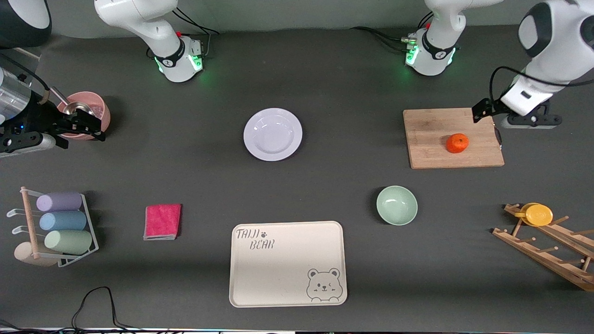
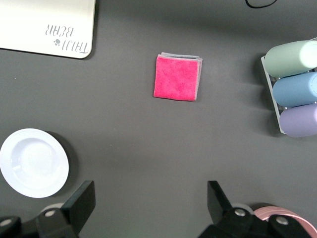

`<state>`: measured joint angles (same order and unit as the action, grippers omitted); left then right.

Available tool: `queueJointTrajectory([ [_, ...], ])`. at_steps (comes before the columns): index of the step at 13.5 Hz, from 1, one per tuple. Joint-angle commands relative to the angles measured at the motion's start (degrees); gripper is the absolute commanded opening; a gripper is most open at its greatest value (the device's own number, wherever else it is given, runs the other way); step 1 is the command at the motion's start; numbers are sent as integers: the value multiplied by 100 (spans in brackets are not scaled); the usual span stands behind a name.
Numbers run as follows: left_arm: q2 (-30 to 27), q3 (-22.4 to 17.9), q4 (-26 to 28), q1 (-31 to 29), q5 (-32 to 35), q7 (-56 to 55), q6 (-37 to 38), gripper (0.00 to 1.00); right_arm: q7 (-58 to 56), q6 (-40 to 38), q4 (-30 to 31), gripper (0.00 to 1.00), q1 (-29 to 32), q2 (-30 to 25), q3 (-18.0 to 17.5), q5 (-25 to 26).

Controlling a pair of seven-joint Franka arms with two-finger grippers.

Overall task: Place orange and plate with both arms
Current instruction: 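Lower the left gripper and close it around the orange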

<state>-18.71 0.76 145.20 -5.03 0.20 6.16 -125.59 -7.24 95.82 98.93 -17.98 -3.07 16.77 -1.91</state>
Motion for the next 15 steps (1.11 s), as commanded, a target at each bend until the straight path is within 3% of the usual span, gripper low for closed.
queueJointTrajectory([
  [1,235,3,621,20,41,96,-1007,100,-14,16,-120,100,-48,79,28,-99],
  [3,551,3,912,11,50,96,-1755,100,-23,24,-128,100,-48,96,19,-90],
  [9,1509,-6,1124,3,235,105,-2961,100,-49,24,-155,100,-48,254,11,-82],
  [15,2108,-14,1116,-6,235,157,-3331,100,-93,24,-287,100,-31,562,19,-73],
])
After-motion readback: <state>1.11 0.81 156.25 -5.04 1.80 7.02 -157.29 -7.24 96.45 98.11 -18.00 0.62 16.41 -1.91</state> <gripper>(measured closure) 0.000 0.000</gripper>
